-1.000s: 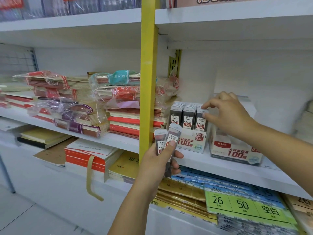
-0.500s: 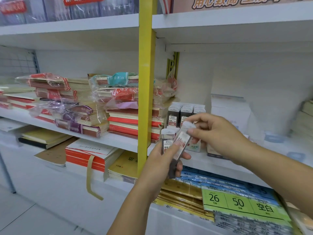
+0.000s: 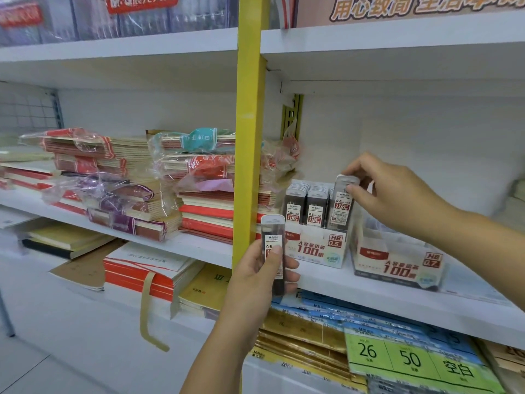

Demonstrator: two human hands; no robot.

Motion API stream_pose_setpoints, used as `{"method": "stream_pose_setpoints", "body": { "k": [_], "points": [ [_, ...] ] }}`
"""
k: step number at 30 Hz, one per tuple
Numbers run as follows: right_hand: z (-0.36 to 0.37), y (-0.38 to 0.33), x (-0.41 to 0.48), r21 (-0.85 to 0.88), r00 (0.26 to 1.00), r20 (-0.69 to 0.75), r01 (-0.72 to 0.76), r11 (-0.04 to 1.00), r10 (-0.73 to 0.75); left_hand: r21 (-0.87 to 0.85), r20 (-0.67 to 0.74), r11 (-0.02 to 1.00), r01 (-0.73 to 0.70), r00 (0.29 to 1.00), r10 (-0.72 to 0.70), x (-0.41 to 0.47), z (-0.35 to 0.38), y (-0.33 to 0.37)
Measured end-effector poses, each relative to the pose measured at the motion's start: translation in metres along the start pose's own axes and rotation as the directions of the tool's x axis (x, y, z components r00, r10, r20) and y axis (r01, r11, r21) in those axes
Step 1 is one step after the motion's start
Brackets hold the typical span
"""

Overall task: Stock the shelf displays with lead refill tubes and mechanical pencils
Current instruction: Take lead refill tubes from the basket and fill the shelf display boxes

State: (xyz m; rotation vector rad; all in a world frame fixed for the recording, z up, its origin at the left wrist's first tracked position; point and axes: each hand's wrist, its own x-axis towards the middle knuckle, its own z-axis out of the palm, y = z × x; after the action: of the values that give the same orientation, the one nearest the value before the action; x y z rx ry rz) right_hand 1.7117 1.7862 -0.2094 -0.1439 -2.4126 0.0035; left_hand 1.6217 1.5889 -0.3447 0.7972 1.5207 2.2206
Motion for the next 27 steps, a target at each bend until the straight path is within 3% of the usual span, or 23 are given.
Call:
{"method": "stream_pose_setpoints", "body": {
  "k": [4, 9, 15, 17, 18, 21, 24, 27],
  "points": [
    [0.01, 0.004, 0.007, 0.031, 0.997, -0.019, -0.072, 0.997, 0.072, 0.014, 0.012, 1.0, 0.017, 1.0, -0.017, 0.002, -0.001, -0.003],
    [0.023, 0.012, 0.004, -0.066, 0.994, 0.015, -0.106, 0.992, 0.107, 0.021, 0.043, 0.998, 0.051, 0.998, -0.052, 0.002, 0.0, -0.003],
    [0.022, 0.007, -0.009, -0.14, 0.996, -0.032, -0.084, 0.987, 0.08, 0.042, 0.094, 0.998, 0.04, 0.995, -0.044, -0.002, 0.005, 0.002],
    [0.018, -0.004, -0.018, -0.018, 0.994, -0.075, -0.079, 0.997, 0.077, 0.036, 0.113, 0.999, 0.028, 0.993, -0.032, -0.004, 0.007, 0.004],
    [0.018, -0.012, -0.024, 0.124, 0.994, -0.056, -0.085, 0.989, 0.092, 0.037, 0.121, 0.999, 0.022, 0.992, -0.026, -0.004, 0.009, 0.005],
    [0.022, -0.039, -0.038, 0.527, 0.976, 0.193, -0.191, 0.828, 0.102, 0.029, 0.156, 0.999, 0.015, 0.988, -0.02, -0.005, 0.013, 0.003],
    [0.028, -0.046, -0.041, 0.6, 0.962, 0.258, -0.236, 0.764, 0.094, 0.045, 0.149, 0.999, 0.013, 0.989, -0.02, -0.007, 0.02, 0.001],
    [0.018, -0.038, -0.032, 0.673, 0.974, 0.105, -0.217, 0.707, 0.199, 0.256, 0.008, 0.958, -0.128, 0.991, 0.13, -0.004, 0.023, -0.007]
  ]
}}
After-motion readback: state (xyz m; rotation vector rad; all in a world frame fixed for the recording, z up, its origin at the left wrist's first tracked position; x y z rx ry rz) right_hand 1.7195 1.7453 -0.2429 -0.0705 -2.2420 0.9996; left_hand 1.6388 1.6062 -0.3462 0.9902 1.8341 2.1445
